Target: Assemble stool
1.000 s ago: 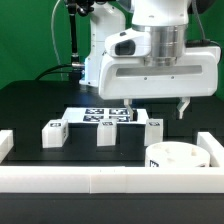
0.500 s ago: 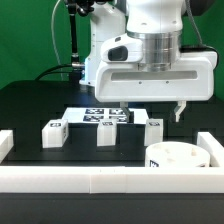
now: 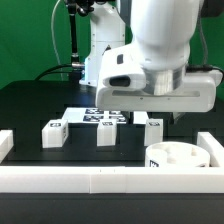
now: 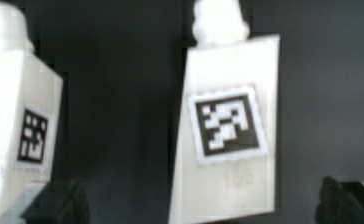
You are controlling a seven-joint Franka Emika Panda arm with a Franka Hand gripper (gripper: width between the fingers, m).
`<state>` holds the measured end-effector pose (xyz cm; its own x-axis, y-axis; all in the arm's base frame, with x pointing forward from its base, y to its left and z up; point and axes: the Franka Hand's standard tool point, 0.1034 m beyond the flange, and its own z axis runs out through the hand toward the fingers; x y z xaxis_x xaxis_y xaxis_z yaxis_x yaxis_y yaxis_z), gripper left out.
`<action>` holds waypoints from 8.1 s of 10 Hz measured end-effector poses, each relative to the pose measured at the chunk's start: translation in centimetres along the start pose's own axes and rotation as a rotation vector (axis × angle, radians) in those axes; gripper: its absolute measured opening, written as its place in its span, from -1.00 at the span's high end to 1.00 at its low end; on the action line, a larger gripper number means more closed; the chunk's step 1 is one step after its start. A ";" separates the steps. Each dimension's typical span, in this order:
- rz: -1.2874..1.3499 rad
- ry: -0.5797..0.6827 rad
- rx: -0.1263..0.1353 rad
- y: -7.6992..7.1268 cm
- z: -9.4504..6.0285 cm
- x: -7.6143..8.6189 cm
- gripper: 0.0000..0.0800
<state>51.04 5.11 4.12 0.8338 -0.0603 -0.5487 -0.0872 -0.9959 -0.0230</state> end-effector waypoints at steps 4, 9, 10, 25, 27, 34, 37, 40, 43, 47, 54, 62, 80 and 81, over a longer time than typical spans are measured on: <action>-0.003 -0.262 0.002 -0.4 1.0 0.1 -0.62; -0.015 -0.411 0.001 -1.1 2.9 0.6 -0.62; -0.015 -0.403 0.001 -1.2 3.1 0.7 -0.62; -0.098 -0.305 0.014 -1.7 -2.0 0.6 0.18; -0.098 -0.239 0.018 -1.9 -2.3 1.6 0.18; -0.102 0.306 0.039 -2.1 -8.4 3.0 0.18; -0.098 0.501 0.044 -2.4 -9.2 4.1 0.18; -0.104 0.699 0.052 -3.0 -11.0 5.1 0.18; -0.104 0.888 0.059 -3.1 -11.1 5.6 0.18; -0.117 0.924 0.064 -3.8 -11.7 5.9 0.18; -0.090 0.930 0.119 -4.9 -14.2 7.9 0.18; -0.096 0.932 0.155 -4.0 -15.1 8.8 0.18; -0.102 0.917 0.144 -4.7 -10.9 8.6 0.18; -0.099 0.943 0.142 -4.7 -11.0 8.7 0.18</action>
Offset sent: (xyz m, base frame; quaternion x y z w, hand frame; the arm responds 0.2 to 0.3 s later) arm 0.0061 0.0140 -0.0064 0.0262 -0.2025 0.0250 0.9786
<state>64.69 8.50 8.70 0.9310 -0.0675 0.3587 -0.0066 -0.9857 -0.1682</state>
